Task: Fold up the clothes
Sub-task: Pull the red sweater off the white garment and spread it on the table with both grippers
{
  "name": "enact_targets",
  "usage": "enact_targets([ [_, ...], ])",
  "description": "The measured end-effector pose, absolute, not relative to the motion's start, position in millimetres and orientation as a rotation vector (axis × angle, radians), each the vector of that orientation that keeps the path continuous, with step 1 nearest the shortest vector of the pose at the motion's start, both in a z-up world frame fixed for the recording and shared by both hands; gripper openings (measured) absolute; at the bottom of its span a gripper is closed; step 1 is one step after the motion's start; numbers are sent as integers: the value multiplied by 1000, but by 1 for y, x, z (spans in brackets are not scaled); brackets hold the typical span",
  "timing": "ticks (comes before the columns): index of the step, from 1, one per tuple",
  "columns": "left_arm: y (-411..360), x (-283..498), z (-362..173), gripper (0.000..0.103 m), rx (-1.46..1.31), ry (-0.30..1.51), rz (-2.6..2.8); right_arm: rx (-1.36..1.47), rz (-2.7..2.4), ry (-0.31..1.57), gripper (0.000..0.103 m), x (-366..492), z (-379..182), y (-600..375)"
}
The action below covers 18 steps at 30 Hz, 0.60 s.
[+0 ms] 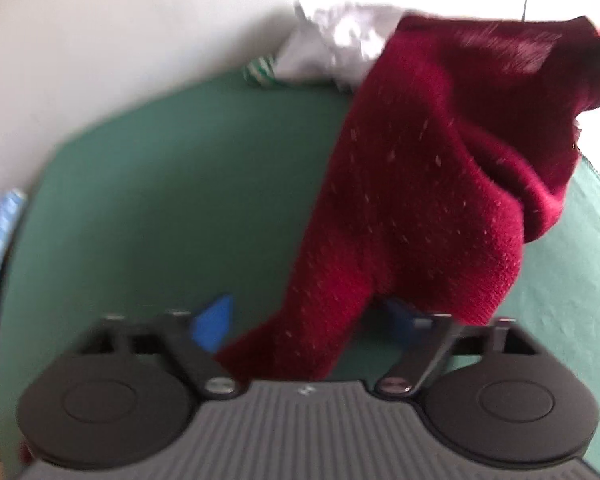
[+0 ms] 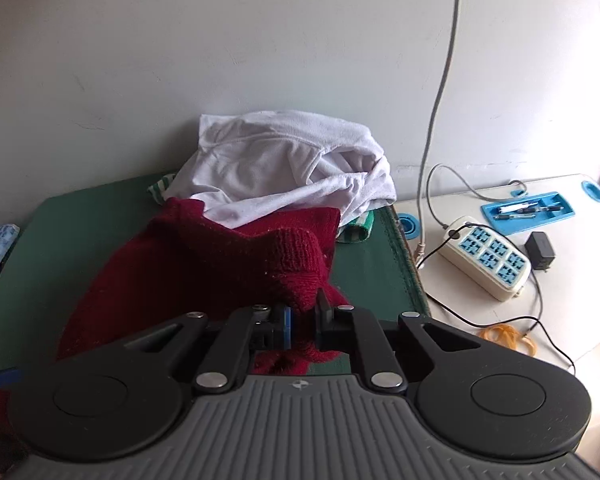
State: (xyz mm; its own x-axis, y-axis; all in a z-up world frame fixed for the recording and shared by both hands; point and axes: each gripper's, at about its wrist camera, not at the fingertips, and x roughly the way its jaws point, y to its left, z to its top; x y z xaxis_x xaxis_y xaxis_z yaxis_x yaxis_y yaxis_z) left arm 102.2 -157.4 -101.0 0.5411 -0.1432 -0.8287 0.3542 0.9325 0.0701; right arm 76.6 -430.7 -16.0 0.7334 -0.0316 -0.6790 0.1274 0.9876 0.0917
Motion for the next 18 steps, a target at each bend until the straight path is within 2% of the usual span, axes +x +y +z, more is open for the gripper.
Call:
enact_targets([
  [1, -157, 103, -104, 11, 238, 966, -301, 130, -98, 738, 10, 69, -13, -429],
  [6, -139, 86, -86, 10, 200, 893, -296, 126, -140, 717, 10, 40, -4, -418],
  [18, -11, 22, 10, 10, 131, 695, -185, 122, -178, 643, 9, 3, 31, -354],
])
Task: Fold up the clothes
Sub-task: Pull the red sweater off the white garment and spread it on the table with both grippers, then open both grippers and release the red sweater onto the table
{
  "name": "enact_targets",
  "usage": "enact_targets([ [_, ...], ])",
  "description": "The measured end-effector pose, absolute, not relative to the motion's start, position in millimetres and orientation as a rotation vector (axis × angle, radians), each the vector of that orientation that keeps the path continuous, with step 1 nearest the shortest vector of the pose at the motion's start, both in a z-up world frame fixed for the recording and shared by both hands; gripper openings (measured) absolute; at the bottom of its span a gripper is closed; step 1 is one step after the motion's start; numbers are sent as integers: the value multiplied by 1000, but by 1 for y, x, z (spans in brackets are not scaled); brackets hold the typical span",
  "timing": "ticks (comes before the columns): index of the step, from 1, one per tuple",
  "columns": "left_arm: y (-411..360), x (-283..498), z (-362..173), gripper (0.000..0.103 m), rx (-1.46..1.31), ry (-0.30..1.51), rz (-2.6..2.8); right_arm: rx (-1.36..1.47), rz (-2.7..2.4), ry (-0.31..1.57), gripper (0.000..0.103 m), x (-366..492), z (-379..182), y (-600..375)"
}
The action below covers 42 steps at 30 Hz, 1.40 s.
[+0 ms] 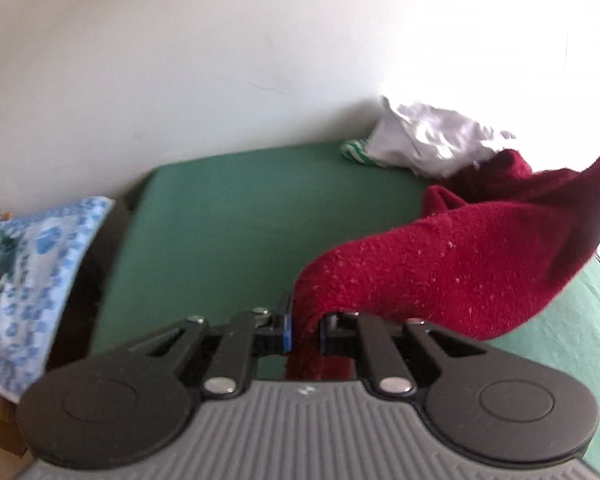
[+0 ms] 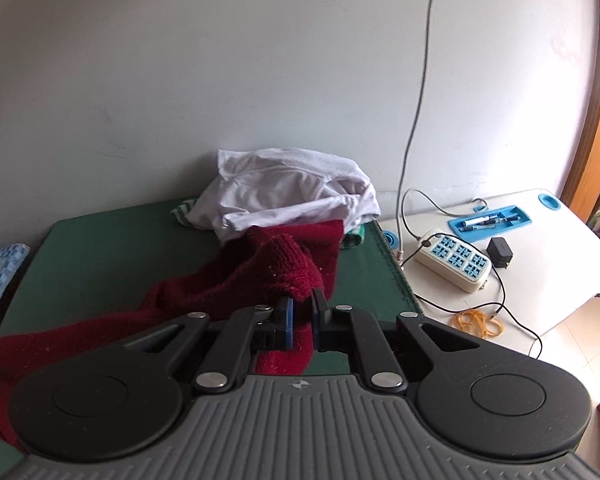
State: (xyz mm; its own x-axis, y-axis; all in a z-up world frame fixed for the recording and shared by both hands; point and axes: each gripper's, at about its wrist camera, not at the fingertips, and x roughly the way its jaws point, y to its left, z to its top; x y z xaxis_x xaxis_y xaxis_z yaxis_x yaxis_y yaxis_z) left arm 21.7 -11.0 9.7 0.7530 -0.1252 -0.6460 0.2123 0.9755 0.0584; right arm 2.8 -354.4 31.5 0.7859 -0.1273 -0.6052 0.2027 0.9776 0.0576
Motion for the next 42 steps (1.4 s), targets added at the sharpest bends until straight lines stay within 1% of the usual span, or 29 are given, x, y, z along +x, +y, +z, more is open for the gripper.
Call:
enact_targets([
  [5, 38, -3, 43, 10, 116, 621, -141, 122, -150, 628, 9, -16, 42, -322],
  [8, 60, -12, 53, 12, 116, 597, -110, 134, -136, 625, 9, -30, 42, -307],
  [12, 83, -22, 41, 13, 140, 647, -91, 157, -116, 648, 9, -52, 29, -291],
  [20, 108, -66, 4, 18, 169, 748, -95, 261, -148, 747, 9, -106, -18, -283],
  [25, 120, -92, 3, 20, 165, 759, -42, 314, -141, 798, 9, -138, -36, -282],
  [27, 122, -104, 7, 18, 160, 744, 5, 315, -112, 813, 8, -147, -40, -278],
  [28, 123, -110, 9, 11, 166, 729, 43, 311, -91, 821, 4, -151, -42, -277],
  [33, 119, -132, 13, 12, 107, 752, 118, 277, 0, 832, 4, -168, -47, -278],
  [34, 114, -136, 12, 12, 111, 756, 122, 268, -14, 835, 5, -172, -51, -282],
  [35, 106, -142, 11, 13, 122, 752, 119, 259, -35, 838, 12, -176, -54, -286],
  [36, 97, -148, 8, 15, 133, 743, 108, 261, -47, 845, 15, -179, -60, -292],
  [37, 87, -154, 5, 27, 143, 735, 92, 261, -49, 857, 16, -180, -66, -297],
  [38, 76, -156, 0, 42, 161, 734, 78, 260, -48, 870, 17, -180, -73, -302],
  [39, 65, -157, -5, 46, 182, 736, 66, 260, -49, 880, 19, -179, -78, -305],
  [41, 43, -159, -16, 49, 224, 741, 41, 255, -53, 895, 33, -173, -89, -309],
  [42, 34, -157, -21, 51, 242, 747, 24, 238, -54, 897, 35, -168, -92, -307],
])
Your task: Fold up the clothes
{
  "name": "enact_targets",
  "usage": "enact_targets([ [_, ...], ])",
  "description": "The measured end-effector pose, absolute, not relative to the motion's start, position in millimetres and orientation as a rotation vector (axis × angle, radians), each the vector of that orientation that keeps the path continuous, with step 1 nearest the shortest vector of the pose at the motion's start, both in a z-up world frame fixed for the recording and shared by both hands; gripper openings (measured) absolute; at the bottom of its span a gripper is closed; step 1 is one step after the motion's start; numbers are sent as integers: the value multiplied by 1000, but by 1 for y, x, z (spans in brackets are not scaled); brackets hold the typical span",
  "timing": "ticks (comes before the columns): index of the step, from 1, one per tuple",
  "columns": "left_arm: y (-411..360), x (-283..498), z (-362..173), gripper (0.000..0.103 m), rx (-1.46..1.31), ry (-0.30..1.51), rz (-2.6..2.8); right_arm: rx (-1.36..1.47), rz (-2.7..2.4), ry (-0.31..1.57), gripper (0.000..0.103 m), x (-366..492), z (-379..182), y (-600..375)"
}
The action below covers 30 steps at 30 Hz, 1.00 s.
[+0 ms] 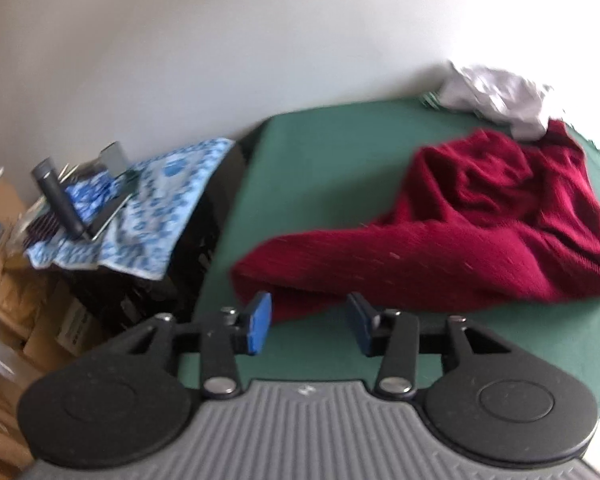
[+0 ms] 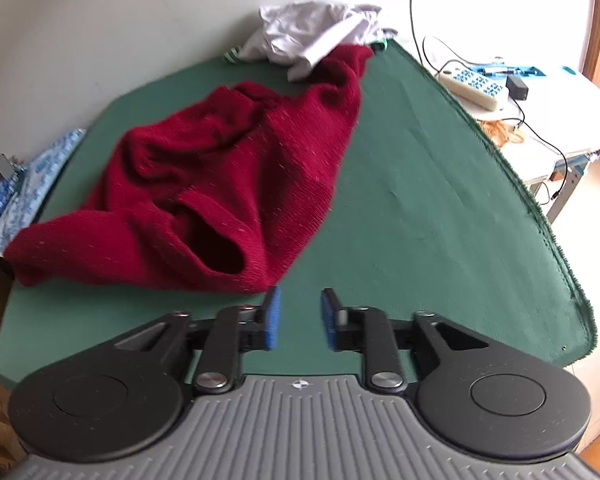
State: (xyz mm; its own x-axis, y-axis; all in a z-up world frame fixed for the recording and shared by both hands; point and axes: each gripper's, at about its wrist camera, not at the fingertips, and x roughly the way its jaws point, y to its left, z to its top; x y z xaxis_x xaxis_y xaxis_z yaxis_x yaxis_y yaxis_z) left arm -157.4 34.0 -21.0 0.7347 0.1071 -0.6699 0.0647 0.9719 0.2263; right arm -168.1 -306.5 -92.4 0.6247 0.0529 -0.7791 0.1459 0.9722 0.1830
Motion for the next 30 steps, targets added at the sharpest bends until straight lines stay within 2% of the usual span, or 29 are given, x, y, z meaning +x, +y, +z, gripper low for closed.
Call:
enact_targets([
  [4, 16, -136, -33, 70, 331, 730, -10, 136, -35, 873, 41, -145, -101, -284],
  [6, 13, -120, -38, 79, 391, 712, -13, 78, -32, 854, 47, -132, -106, -269],
  [7, 13, -112, -41, 92, 412, 702, -29, 51, -35, 845, 51, -125, -110, -262],
  [8, 15, -103, -45, 98, 423, 696, -47, 19, -52, 851, 55, -116, -116, -256],
  [9, 16, -94, -50, 97, 432, 706, -55, -15, -71, 858, 56, -108, -123, -250],
  [10, 17, -86, -56, 92, 441, 725, -60, -48, -90, 866, 55, -99, -129, -244],
  [11, 18, -78, -62, 80, 453, 746, -72, -59, -113, 886, 49, -92, -136, -242],
  [12, 18, -72, -68, 74, 463, 766, -90, -27, -121, 903, 41, -89, -140, -243],
  [13, 19, -68, -74, 62, 469, 787, -109, 11, -127, 919, 21, -87, -143, -246],
  [16, 25, -60, -90, 39, 472, 832, -153, 117, -160, 904, 14, -95, -138, -255],
  [19, 33, -66, -96, 26, 473, 826, -190, 192, -183, 884, 12, -118, -122, -259],
  [24, 54, -78, -95, 24, 429, 837, -270, 226, -190, 886, 10, -179, -95, -261],
  [28, 71, -86, -86, 25, 385, 848, -341, 278, -215, 974, 10, -213, -96, -258],
  [30, 77, -89, -77, 30, 379, 839, -365, 261, -214, 1022, 10, -222, -99, -250],
])
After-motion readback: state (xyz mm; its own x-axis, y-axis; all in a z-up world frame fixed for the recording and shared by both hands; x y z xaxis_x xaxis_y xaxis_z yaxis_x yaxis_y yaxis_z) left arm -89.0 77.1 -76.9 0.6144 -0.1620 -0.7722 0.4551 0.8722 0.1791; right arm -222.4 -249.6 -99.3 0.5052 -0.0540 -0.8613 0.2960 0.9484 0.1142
